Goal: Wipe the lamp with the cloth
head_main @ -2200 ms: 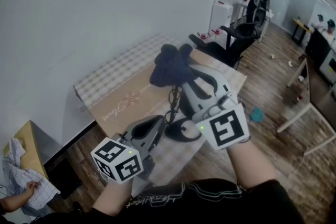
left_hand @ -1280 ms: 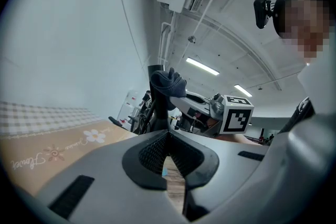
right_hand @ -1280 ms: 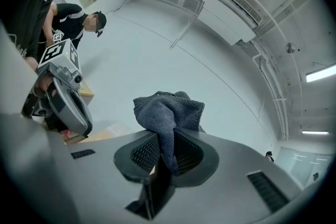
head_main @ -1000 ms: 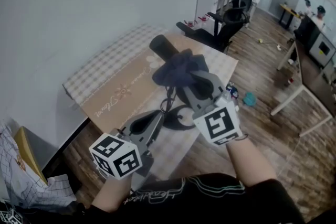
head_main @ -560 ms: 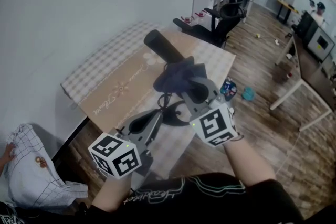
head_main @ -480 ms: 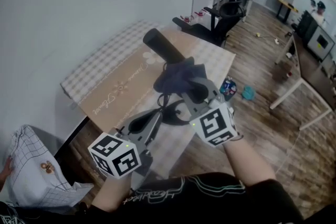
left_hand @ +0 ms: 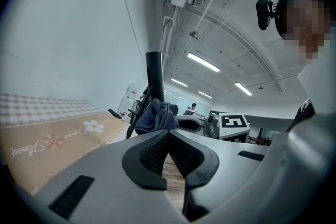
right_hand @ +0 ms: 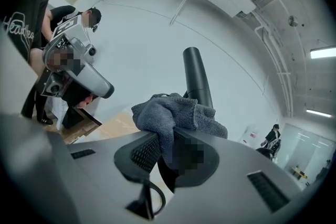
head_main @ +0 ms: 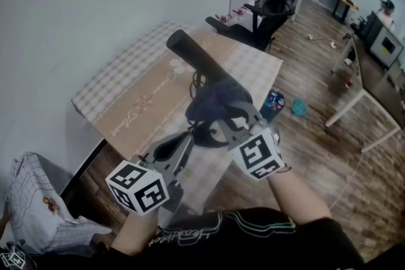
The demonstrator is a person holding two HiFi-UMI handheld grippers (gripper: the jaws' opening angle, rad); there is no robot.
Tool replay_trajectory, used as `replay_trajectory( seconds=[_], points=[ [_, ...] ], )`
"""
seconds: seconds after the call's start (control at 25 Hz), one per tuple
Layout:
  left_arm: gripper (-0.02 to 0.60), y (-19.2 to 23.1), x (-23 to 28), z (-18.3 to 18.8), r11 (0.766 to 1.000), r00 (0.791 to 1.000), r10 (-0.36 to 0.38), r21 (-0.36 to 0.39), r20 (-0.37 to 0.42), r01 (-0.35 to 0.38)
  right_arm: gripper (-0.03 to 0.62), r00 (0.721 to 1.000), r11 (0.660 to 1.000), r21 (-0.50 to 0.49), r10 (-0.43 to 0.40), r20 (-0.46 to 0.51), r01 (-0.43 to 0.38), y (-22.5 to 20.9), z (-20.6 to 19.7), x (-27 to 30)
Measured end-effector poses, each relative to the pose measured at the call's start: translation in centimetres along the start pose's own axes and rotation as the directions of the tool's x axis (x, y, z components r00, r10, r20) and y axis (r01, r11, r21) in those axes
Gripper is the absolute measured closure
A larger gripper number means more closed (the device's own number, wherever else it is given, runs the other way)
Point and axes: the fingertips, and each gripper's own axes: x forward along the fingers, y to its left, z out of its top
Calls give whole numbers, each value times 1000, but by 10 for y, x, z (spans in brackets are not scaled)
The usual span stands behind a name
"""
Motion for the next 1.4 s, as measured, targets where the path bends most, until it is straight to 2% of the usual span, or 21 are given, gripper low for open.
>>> replay_trajectory(
  seconds=[0.4, 0.72, 1.0, 1.16, 1.4],
  points=[
    [581, 0, 3, -8, 1000, 1000, 20, -5, -9, -20, 537, 998, 997, 50, 66, -22, -64, 18, -28, -4],
    [581, -11, 11, -11, 999, 999, 49, -7, -12, -49, 537, 985, 979, 115, 169, -20, -166, 27, -46, -12],
    [581, -22, 20, -11, 995, 995, 95, -2, -1, -95, 537, 959, 930, 236, 281, 37, -281, 26, -54, -34],
    [581, -39, 38, -12, 995, 995, 99, 7, 6, -99, 537, 951, 896, 320, 295, 90, -308, -2, -58, -59],
    [581, -86, 75, -6, 993, 994, 111, 26, 14, -111, 537, 928, 820, 436, 307, 212, -371, -56, -66, -110]
  ],
)
